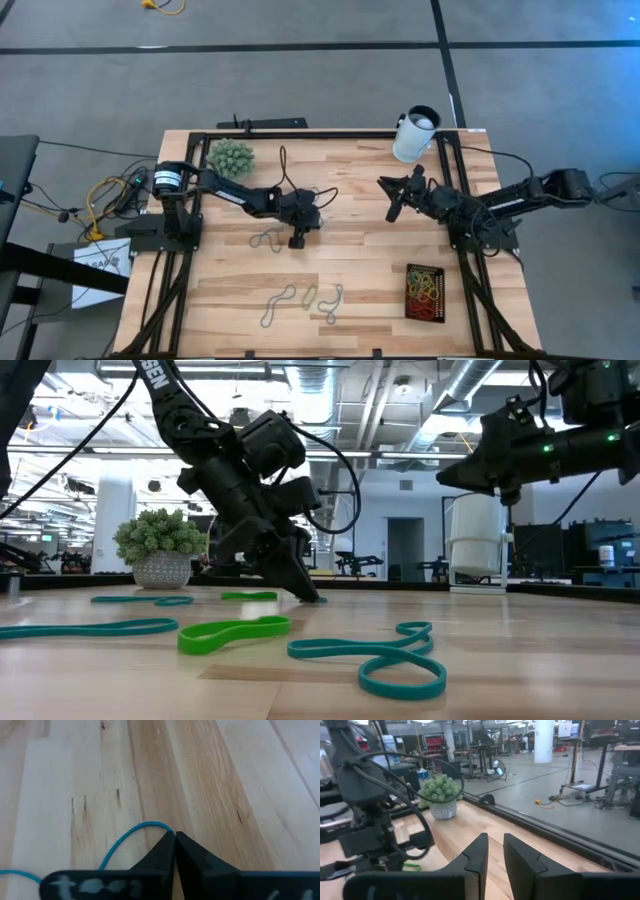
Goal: Pick and place items into bin
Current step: Put the top blue rubberband into the black basket
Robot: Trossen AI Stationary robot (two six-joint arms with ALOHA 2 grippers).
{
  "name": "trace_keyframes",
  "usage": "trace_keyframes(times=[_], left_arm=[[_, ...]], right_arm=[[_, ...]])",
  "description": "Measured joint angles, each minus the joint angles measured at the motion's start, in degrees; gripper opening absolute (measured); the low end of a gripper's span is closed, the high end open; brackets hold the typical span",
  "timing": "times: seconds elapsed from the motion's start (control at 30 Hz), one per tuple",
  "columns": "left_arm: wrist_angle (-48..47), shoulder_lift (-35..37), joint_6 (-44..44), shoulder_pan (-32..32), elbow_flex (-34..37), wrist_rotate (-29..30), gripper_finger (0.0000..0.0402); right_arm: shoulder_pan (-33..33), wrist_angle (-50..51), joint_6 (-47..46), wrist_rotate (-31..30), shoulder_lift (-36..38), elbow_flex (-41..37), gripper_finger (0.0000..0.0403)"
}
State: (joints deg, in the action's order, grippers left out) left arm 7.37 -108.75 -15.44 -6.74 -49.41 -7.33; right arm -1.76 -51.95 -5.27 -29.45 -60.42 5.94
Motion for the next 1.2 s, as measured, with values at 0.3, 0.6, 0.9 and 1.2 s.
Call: trace_keyframes(times=[0.3, 0.6, 0.9, 1.2], left_arm=[[8.9, 0.8, -4.2, 0.1, -0.5, -6.1, 0.0000], [7.1, 1.9, -9.5, 0.0, -11.4, -6.9, 0.0000], [0.7, 2.0, -12.4, -0.1, -15.3, -4.6, 0.0000], [-1.8, 1.6, -12.5, -0.1, -15.2, -2.3, 0.0000]], right_arm=[[0.0, -0.2, 4.4, 11.2, 0.0, 0.0, 0.0055], [3.5, 3.9, 10.8, 17.6, -9.5, 6.1, 0.0072], [3.8, 14.2, 12.9, 17.7, -23.7, 17.9, 0.0138], [3.1, 20.4, 12.9, 17.5, -27.9, 23.4, 0.0172]])
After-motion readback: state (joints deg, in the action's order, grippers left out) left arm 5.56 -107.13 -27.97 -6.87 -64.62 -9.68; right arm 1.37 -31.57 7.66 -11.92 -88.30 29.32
